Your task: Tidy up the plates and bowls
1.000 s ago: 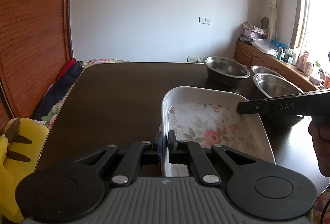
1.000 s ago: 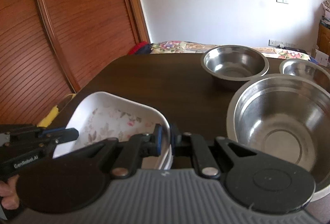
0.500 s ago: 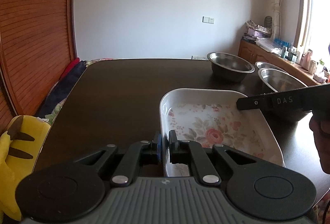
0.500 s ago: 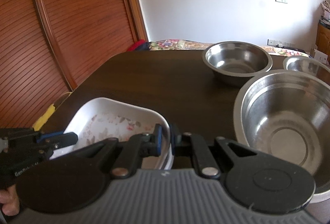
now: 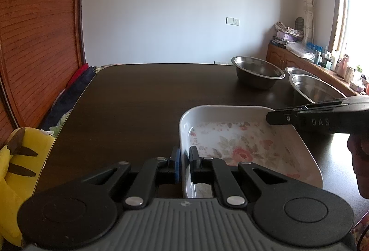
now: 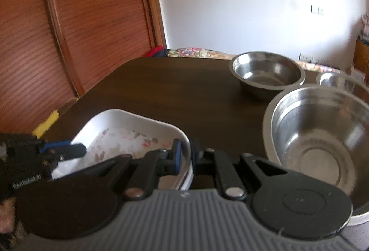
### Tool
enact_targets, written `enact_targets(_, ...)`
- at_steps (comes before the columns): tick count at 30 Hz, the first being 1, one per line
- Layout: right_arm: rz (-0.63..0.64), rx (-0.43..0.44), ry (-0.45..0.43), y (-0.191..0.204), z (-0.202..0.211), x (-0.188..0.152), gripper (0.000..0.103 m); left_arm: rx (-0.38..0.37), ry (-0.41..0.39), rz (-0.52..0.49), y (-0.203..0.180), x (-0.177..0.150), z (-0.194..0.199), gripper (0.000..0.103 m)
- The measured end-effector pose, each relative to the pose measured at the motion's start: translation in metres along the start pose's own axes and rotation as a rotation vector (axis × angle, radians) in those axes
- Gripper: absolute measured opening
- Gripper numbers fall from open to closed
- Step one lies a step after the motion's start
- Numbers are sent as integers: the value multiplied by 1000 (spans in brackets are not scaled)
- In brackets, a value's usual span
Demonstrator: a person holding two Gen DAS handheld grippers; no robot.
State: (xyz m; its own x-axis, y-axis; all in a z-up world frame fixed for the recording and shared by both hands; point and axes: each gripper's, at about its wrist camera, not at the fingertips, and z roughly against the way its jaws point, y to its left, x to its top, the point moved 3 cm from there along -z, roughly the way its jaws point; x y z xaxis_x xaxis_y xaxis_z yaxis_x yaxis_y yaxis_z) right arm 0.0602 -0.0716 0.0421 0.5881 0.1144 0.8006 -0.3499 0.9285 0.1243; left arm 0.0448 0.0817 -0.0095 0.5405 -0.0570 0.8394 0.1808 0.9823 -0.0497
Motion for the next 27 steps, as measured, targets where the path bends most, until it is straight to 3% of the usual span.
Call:
enact_targets(4,26,-9,-16,2,1,-2,14,8,-7,9,0,-1,1,20)
enact_targets(5,40,-15,-25,3,2,-3,18,16,-11,4,0,-1,1,21)
enact_targets(8,74,-50,-72,4,11,-2,51,28,-26,-9,-3,-1,3,24)
enact_targets(11,95,-31,-120,5,26,0,53,35,-44,-23,-6,-1,7,36)
enact_targets(18,119,-10,-224,-1,71,-7,56,29,-95,-54,-17,5,23,47)
enact_targets(27,106,-97,-345,-22,114,-39,61,-8,-214,-108,-64,8,50,78)
